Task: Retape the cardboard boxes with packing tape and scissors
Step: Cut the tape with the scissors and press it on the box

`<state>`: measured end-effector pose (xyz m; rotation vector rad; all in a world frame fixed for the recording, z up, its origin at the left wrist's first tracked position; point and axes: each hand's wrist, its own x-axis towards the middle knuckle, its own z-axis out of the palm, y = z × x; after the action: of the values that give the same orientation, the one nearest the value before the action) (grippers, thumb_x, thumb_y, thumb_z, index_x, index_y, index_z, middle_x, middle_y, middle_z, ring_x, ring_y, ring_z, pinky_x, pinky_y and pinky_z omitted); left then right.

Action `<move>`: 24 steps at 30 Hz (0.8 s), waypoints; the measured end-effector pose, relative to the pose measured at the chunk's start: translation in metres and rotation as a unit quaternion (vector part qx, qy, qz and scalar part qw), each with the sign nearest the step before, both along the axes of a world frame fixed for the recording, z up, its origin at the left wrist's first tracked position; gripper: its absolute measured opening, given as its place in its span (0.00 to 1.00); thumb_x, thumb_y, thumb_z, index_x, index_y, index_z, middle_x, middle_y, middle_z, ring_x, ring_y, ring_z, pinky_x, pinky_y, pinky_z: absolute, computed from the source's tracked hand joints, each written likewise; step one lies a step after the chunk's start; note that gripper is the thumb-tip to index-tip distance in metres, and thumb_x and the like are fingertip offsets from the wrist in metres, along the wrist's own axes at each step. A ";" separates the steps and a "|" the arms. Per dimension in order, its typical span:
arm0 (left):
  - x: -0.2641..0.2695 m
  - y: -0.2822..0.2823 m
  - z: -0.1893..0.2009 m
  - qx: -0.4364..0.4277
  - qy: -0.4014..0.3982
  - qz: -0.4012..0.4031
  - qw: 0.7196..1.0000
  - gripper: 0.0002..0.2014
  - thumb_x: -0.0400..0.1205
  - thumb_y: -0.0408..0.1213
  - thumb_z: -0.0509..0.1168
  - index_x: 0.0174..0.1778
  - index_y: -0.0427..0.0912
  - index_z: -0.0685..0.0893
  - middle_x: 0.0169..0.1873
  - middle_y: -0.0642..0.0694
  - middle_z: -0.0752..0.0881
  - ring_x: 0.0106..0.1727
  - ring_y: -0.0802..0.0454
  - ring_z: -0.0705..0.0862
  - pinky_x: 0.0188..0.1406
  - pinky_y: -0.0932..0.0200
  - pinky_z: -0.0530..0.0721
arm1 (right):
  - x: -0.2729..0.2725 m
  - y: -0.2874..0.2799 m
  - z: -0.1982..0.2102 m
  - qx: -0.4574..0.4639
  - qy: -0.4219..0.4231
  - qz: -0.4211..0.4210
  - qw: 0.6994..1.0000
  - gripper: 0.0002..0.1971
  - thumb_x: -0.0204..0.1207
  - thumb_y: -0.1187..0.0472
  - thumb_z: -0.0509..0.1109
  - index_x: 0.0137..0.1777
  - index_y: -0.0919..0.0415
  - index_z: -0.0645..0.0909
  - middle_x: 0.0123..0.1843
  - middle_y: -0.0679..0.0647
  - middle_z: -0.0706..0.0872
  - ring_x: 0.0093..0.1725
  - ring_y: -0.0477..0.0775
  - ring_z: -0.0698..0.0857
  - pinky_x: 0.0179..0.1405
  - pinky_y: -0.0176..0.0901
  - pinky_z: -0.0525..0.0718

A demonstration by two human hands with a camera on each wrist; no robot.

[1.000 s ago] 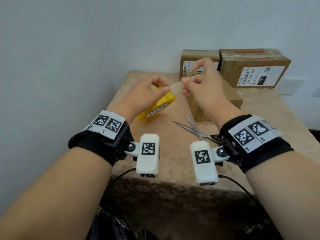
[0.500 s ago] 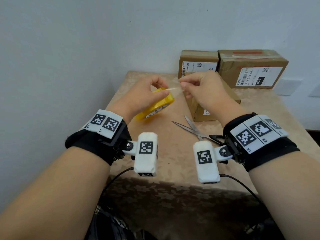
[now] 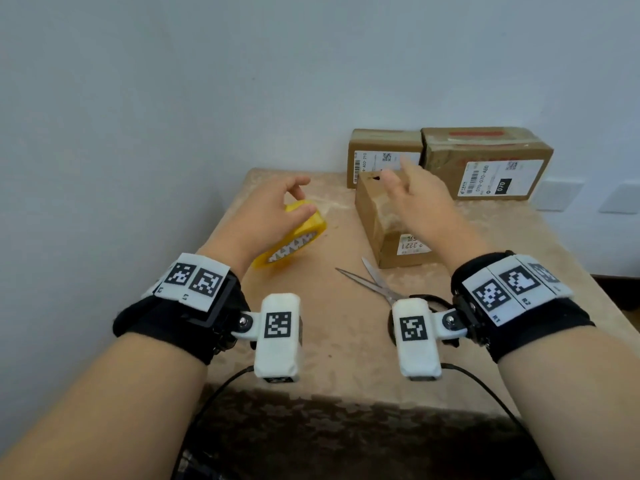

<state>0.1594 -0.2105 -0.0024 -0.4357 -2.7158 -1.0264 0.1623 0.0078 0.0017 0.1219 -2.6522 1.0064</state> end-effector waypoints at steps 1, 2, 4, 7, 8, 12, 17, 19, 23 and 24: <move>-0.003 -0.003 -0.002 -0.019 0.023 0.007 1.000 0.22 0.81 0.40 0.67 0.72 0.46 0.75 0.53 0.53 0.76 0.53 0.56 0.73 0.58 0.63 0.69 | -0.001 0.006 -0.002 0.047 -0.028 -0.028 0.998 0.30 0.84 0.41 0.55 0.80 0.58 0.66 0.74 0.55 0.75 0.72 0.55 0.74 0.73 0.53 0.68; -0.006 -0.005 -0.006 -0.042 0.046 0.010 0.998 0.22 0.81 0.38 0.67 0.72 0.44 0.75 0.55 0.49 0.76 0.56 0.52 0.75 0.60 0.60 0.71 | -0.001 0.011 -0.005 0.114 -0.075 -0.056 0.989 0.37 0.81 0.34 0.55 0.84 0.56 0.57 0.82 0.59 0.64 0.81 0.61 0.63 0.80 0.62 0.58; -0.011 -0.003 -0.016 -0.099 0.068 0.015 0.993 0.22 0.82 0.36 0.66 0.73 0.41 0.74 0.60 0.42 0.76 0.59 0.45 0.78 0.61 0.50 0.76 | 0.000 0.013 -0.016 0.194 -0.174 -0.106 0.959 0.48 0.71 0.23 0.55 0.85 0.51 0.50 0.86 0.65 0.45 0.84 0.71 0.45 0.78 0.75 0.43; -0.015 0.005 -0.031 -0.172 0.058 0.021 0.983 0.21 0.83 0.37 0.63 0.73 0.41 0.72 0.64 0.40 0.74 0.56 0.40 0.80 0.52 0.42 0.80 | 0.000 0.015 -0.031 0.187 -0.232 -0.131 0.945 0.53 0.64 0.18 0.56 0.84 0.47 0.50 0.85 0.67 0.37 0.82 0.77 0.39 0.75 0.82 0.41; -0.016 0.008 -0.035 -0.188 0.055 0.018 0.980 0.20 0.83 0.37 0.63 0.72 0.41 0.72 0.64 0.40 0.74 0.54 0.39 0.80 0.48 0.43 0.80 | -0.001 0.016 -0.033 0.173 -0.231 -0.130 0.949 0.53 0.63 0.19 0.57 0.84 0.46 0.50 0.85 0.67 0.37 0.82 0.76 0.39 0.75 0.82 0.44; -0.017 0.018 -0.043 -0.224 0.008 0.029 0.974 0.23 0.81 0.40 0.68 0.69 0.42 0.68 0.63 0.40 0.71 0.47 0.42 0.79 0.38 0.51 0.72 | -0.002 0.024 -0.033 0.150 -0.216 -0.101 0.959 0.51 0.65 0.26 0.66 0.84 0.47 0.53 0.84 0.63 0.46 0.80 0.74 0.50 0.75 0.68 0.61; -0.017 0.027 -0.035 -0.206 -0.001 0.070 0.976 0.32 0.78 0.56 0.67 0.74 0.45 0.68 0.69 0.41 0.68 0.68 0.41 0.71 0.66 0.49 0.71 | 0.010 0.054 -0.023 -0.047 -0.133 -0.040 0.989 0.40 0.69 0.36 0.72 0.80 0.46 0.66 0.77 0.52 0.61 0.72 0.55 0.68 0.65 0.49 0.71; -0.011 0.045 -0.021 -0.114 0.042 0.025 0.992 0.29 0.82 0.55 0.61 0.77 0.49 0.67 0.75 0.43 0.64 0.76 0.42 0.64 0.75 0.46 0.65 | 0.018 0.064 -0.015 -0.095 -0.130 0.001 0.987 0.37 0.70 0.38 0.73 0.79 0.43 0.68 0.75 0.48 0.64 0.69 0.51 0.69 0.64 0.48 0.71; 0.000 0.078 -0.009 0.012 -0.043 -0.029 0.999 0.29 0.86 0.53 0.54 0.83 0.53 0.55 0.83 0.45 0.54 0.83 0.46 0.53 0.78 0.49 0.55 | 0.039 0.084 -0.006 0.157 -0.180 0.075 0.968 0.37 0.73 0.39 0.73 0.80 0.38 0.64 0.83 0.44 0.57 0.79 0.54 0.61 0.72 0.49 0.63; -0.001 0.082 -0.012 0.052 -0.088 -0.034 0.994 0.29 0.87 0.51 0.54 0.83 0.50 0.54 0.82 0.45 0.59 0.82 0.47 0.58 0.76 0.54 0.57 | 0.042 0.088 -0.005 0.208 -0.180 0.080 0.958 0.35 0.75 0.42 0.72 0.80 0.37 0.62 0.85 0.43 0.55 0.82 0.52 0.56 0.74 0.46 0.58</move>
<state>0.1579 -0.1288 -0.0139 -0.4407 -2.7996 -1.2732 0.2040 0.0957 -0.0033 0.2697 -3.2037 0.5331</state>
